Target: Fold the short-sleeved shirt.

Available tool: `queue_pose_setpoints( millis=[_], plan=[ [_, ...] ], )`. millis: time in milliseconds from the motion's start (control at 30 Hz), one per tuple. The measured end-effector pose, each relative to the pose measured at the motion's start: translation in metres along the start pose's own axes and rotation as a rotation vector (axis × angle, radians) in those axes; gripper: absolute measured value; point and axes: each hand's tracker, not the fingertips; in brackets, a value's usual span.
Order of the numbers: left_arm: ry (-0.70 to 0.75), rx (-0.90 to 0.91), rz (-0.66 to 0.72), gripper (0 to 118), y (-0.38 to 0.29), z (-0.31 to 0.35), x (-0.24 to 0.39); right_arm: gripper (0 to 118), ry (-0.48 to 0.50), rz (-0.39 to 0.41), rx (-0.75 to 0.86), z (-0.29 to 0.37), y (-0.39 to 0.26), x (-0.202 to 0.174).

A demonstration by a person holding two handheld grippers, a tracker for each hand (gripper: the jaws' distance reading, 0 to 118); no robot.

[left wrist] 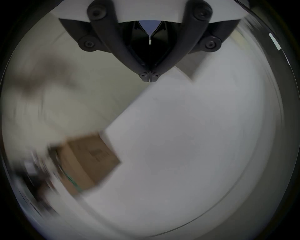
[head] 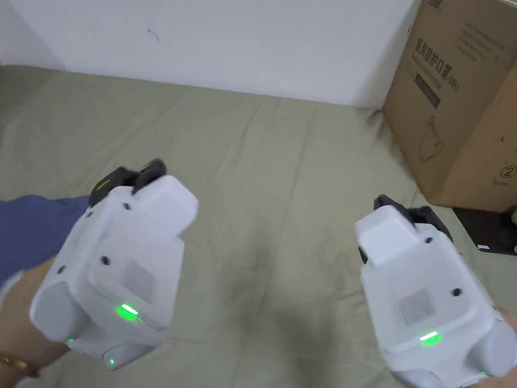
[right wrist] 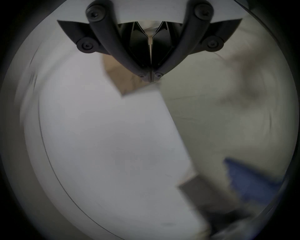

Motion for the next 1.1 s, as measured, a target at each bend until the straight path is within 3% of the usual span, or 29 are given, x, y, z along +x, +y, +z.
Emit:
queue_pose_setpoints(
  millis=[133, 200, 233, 267, 333, 433, 500, 533, 600, 633, 700, 1100],
  plan=[
    [0.052, 0.271, -0.669, 0, 0.002, 0.008, 0.026, 0, 0.001, 0.519, 0.206, 0.004, 0.009, -0.012],
    [0.036, 0.374, -0.791, 0, -0.004, 0.014, 0.033, 0, -0.031, 0.661, 0.274, 0.006, 0.005, -0.016],
    [0.002, 0.378, -0.748, 0, -0.002, 0.017, 0.033, 0, -0.01, 0.66, 0.277, 0.007, 0.006, -0.015],
    [-0.028, 0.359, -0.659, 0, 0.003, 0.019, 0.032, 0, 0.01, 0.583, 0.251, 0.007, 0.01, -0.01],
    [-0.071, 0.267, -0.334, 0, 0.013, 0.019, 0.019, 0, 0.08, 0.298, 0.18, 0.008, 0.014, 0.006],
    [-0.069, 0.063, 0.341, 0, 0.019, 0.009, -0.018, 0, 0.153, -0.343, 0.023, 0.005, 0.01, 0.039],
    [-0.033, -0.029, 0.67, 0, 0.01, 0.003, -0.037, 0, 0.163, -0.662, -0.025, 0.005, -0.003, 0.049],
    [-0.001, -0.062, 0.807, 0, 0.005, 0.003, -0.041, 0, 0.135, -0.81, -0.051, 0.006, -0.009, 0.049],
    [0.019, -0.087, 1.029, 0, -0.009, 0.004, -0.046, 0, 0.135, -1.021, -0.096, 0.007, -0.022, 0.046],
    [0.026, -0.106, 1.067, 0, -0.013, 0.005, -0.046, 0, 0.111, -1.086, -0.109, 0.008, -0.027, 0.043],
    [0.051, -0.107, 1.056, 0, -0.019, 0.009, -0.042, 0, 0.091, -1.135, -0.12, 0.012, -0.031, 0.036],
    [0.018, -0.109, 1.044, 0, -0.019, 0.013, -0.037, 0, 0.084, -1.146, -0.092, 0.02, -0.027, 0.033]
  ],
)
